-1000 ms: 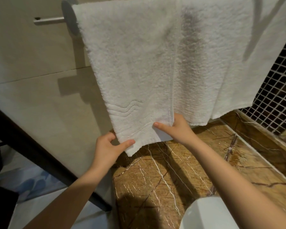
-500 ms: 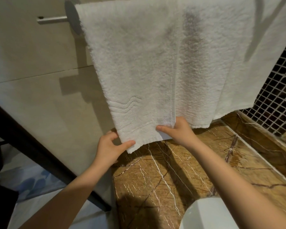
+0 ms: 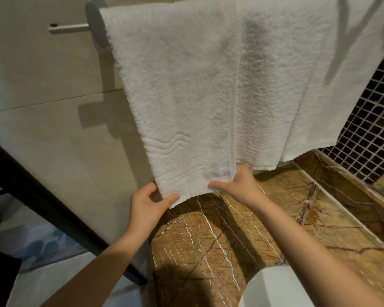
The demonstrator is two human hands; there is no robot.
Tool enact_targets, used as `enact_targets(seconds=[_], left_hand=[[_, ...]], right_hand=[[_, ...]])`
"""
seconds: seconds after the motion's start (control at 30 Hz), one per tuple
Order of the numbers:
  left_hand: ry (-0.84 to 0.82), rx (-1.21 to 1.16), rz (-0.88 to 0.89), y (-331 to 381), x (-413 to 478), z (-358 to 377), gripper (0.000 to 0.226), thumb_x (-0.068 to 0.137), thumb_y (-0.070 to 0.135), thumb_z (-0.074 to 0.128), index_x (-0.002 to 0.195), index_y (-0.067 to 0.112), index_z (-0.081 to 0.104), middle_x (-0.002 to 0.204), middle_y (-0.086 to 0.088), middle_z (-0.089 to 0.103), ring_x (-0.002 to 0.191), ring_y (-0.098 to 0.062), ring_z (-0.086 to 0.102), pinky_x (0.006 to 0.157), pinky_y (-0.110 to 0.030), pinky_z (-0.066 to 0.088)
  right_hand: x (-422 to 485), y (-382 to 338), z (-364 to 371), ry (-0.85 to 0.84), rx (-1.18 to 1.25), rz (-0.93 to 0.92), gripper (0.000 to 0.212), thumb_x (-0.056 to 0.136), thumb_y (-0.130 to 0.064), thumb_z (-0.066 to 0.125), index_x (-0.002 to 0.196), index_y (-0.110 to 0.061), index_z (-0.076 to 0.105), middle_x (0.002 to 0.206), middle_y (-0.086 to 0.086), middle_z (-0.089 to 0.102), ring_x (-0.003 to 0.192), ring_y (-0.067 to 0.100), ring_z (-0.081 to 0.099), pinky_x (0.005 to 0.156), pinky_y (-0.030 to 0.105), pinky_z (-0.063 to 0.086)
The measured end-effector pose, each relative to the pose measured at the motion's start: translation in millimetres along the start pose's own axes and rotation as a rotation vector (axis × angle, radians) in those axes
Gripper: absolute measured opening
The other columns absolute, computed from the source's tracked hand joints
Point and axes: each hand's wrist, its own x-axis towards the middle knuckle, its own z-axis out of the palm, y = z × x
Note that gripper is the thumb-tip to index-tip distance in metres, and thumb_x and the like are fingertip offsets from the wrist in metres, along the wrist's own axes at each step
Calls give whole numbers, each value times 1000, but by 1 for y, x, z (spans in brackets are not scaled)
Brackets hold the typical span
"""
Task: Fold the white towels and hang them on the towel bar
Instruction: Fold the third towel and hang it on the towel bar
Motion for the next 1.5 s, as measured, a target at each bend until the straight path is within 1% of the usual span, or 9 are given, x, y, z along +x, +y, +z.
enact_targets(seconds=[0.47,0.6,0.73,0.83,0.93,1.13,1.27,1.4,1.5], left_hand=[[34,50,-46,-1,-5,-2,23,52,35,87,71,36,74,81,15,74,80,-3,69,68,-20,53],[52,64,-80,-1,-1,-2,24,55,24,88,73,29,73,79,15,74,77,-4,70,67,-26,53],[60,93,-90,1,-3,0,24,54,22,89,73,23,74,75,9,74,75,-11,70,66,-33,56],[66,93,-102,3,-3,1,21,56,19,89,71,20,74,73,-1,74,74,-21,69,69,-43,55],[67,129,-68,4,0,-4,16,63,19,85,71,25,73,78,-7,72,79,-27,67,74,-48,54],[-105,276,71,16,-5,-19,9,72,26,78,78,30,72,80,5,69,81,-12,63,78,-40,52],[-48,350,223,46,-2,-41,23,72,34,73,94,31,66,95,14,65,89,-7,62,81,-15,48],[6,434,552,118,19,-65,32,79,21,70,105,40,62,101,27,60,88,-2,60,81,-10,45],[84,543,856,184,36,-77,25,85,13,68,107,24,65,101,24,59,88,3,57,82,-9,43]], right_hand=[[-5,0,6,216,70,0,19,73,-12,79,83,-26,71,82,-13,73,77,1,69,68,17,53],[-23,7,36,420,286,223,48,68,-14,84,104,-22,52,99,-6,66,85,9,66,74,23,56],[-45,13,90,41,403,431,69,73,-17,81,129,-7,42,97,-1,66,80,6,67,62,12,51],[-47,8,115,-64,540,391,34,81,-7,72,112,-1,59,96,10,69,87,16,66,73,18,54],[-44,1,126,-19,622,384,26,84,-7,68,109,0,64,100,12,72,90,18,68,81,27,54],[-40,-2,128,22,655,413,10,91,-9,61,98,-13,66,78,-2,72,71,6,67,67,18,53],[-43,-7,126,-28,638,405,6,91,-19,61,94,-16,65,80,0,70,75,9,65,75,23,51],[-46,-5,125,-27,607,381,3,90,-17,61,90,-16,64,77,0,70,69,7,65,71,20,52],[-50,-2,127,29,638,364,4,87,-16,66,90,-15,68,77,1,73,70,9,68,69,20,54]])
